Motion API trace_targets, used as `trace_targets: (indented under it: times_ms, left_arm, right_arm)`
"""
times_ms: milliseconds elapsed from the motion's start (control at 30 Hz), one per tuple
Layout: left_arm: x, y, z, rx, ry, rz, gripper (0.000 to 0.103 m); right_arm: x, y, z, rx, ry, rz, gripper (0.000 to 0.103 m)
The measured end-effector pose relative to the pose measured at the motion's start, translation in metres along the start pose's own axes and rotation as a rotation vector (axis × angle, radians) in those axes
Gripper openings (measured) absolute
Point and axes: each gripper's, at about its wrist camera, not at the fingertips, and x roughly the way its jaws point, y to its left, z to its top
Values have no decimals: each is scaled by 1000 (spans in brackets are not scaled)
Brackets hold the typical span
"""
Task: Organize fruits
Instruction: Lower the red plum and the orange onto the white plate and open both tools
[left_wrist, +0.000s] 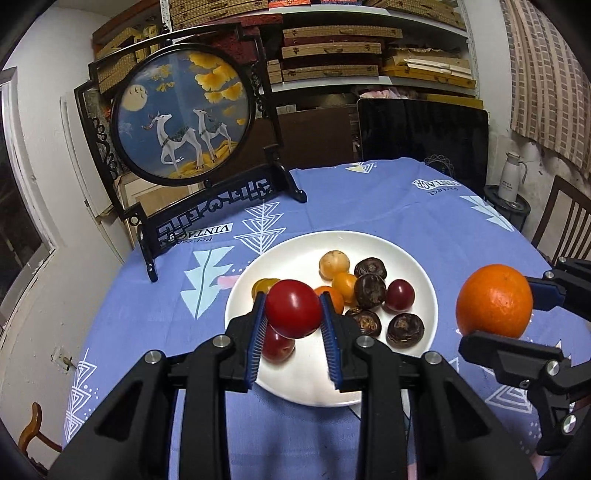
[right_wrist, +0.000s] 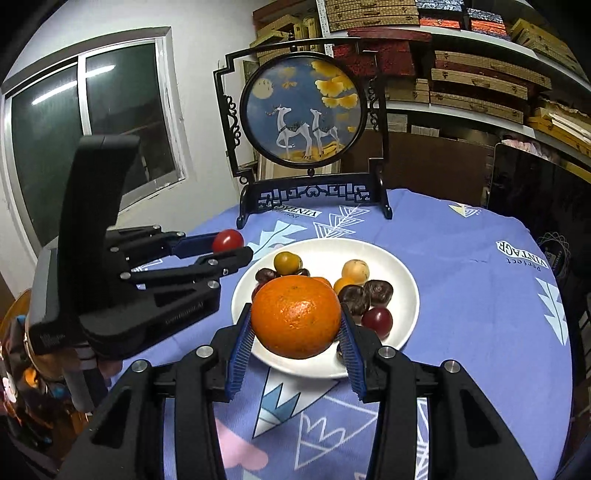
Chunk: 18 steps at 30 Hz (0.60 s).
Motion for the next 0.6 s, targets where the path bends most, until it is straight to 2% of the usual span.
trace_targets:
  times_ms: [600]
  left_arm:
    - [33,7,6,-14,25,9,28]
  right_arm:
    - [31,-9,9,3,12,-31,45]
